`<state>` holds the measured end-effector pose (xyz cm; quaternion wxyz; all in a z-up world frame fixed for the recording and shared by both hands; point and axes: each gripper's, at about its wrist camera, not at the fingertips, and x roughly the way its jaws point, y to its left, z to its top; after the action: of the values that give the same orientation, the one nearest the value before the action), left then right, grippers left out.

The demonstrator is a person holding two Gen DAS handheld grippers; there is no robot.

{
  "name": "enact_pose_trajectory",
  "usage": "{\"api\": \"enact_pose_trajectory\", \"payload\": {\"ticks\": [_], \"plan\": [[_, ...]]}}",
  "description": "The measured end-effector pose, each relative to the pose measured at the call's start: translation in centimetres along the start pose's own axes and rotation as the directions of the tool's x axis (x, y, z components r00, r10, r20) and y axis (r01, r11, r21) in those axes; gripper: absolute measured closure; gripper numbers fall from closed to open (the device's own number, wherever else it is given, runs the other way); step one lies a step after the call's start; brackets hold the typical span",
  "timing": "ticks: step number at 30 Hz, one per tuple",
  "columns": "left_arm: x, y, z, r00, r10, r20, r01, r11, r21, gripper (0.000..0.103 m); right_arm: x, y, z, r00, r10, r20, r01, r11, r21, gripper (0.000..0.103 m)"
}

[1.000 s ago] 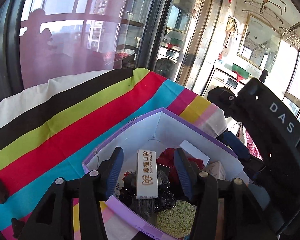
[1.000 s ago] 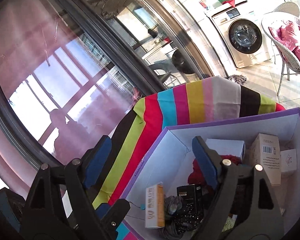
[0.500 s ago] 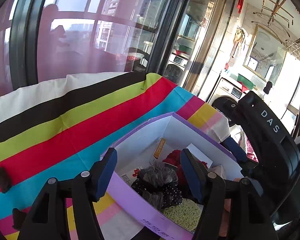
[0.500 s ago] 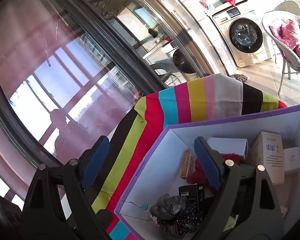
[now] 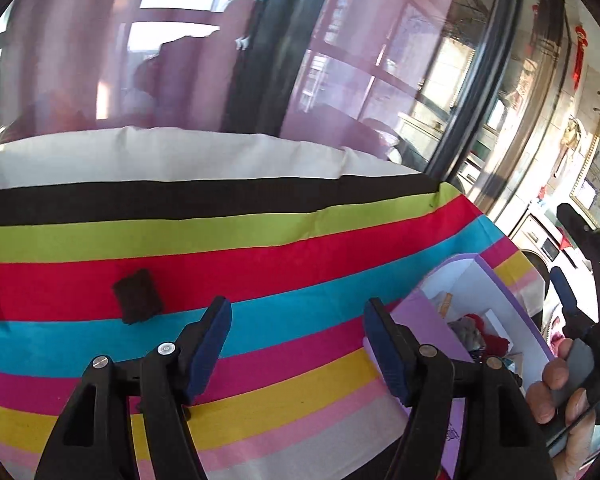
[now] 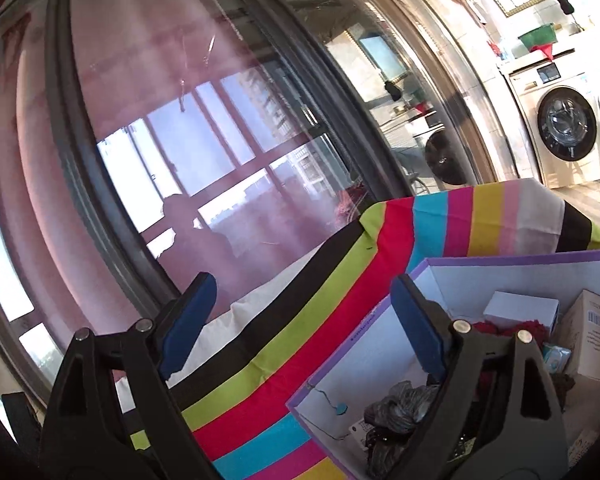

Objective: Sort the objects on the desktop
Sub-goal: 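Move both open tools back to the last brown gloves, then grasp a brown glove with the right tool while the left tool grasps the other glove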

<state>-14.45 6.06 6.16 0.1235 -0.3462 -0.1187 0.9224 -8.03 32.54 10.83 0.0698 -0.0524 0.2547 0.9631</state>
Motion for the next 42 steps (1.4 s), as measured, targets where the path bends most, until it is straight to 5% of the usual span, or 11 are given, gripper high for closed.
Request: {"api": "enact_pose_trajectory", "payload": {"ticks": [5,11,18,21,35,39,42], "plan": [[-1.3,6.7,-1.1,0.995,0.101,0.028,-0.095,0.981,-0.169,0.034,1.1,4.8,-5.0,0.978,0.17,-0.124,-0.189,0.969,-0.162,0.006],[-2.3,10.9,-2.3,0.986,0.165,0.02,-0.155,0.957,-0.245,0.034,3.9,8.9,-12.8,0.885,0.25,-0.393,-0.365,0.896,-0.251,0.006],[-2.5,12.3,-3.1,0.983,0.185,0.011,-0.177,0.954,-0.241,0.034,7.8,10.9,-21.1,0.671,0.275,-0.688,-0.518,0.838,-0.171,0.016],[-2.4,12.8,-3.4,0.982,0.187,0.012,-0.179,0.952,-0.249,0.034,8.8,10.9,-23.4,0.615,0.254,-0.747,-0.541,0.825,-0.164,0.027],[-0.7,13.6,-3.9,0.976,0.217,-0.03,-0.218,0.95,-0.224,0.034,8.7,14.6,-28.4,0.573,0.12,-0.811,-0.65,0.669,-0.36,0.028],[0.6,14.1,-2.9,0.976,0.213,-0.043,-0.217,0.946,-0.24,0.034,8.5,15.1,-29.2,0.548,0.119,-0.828,-0.676,0.646,-0.355,0.038],[1.6,14.3,-2.4,0.976,0.213,-0.053,-0.219,0.943,-0.25,0.034,8.4,15.3,-29.5,0.55,0.112,-0.828,-0.681,0.634,-0.366,0.041]]}}
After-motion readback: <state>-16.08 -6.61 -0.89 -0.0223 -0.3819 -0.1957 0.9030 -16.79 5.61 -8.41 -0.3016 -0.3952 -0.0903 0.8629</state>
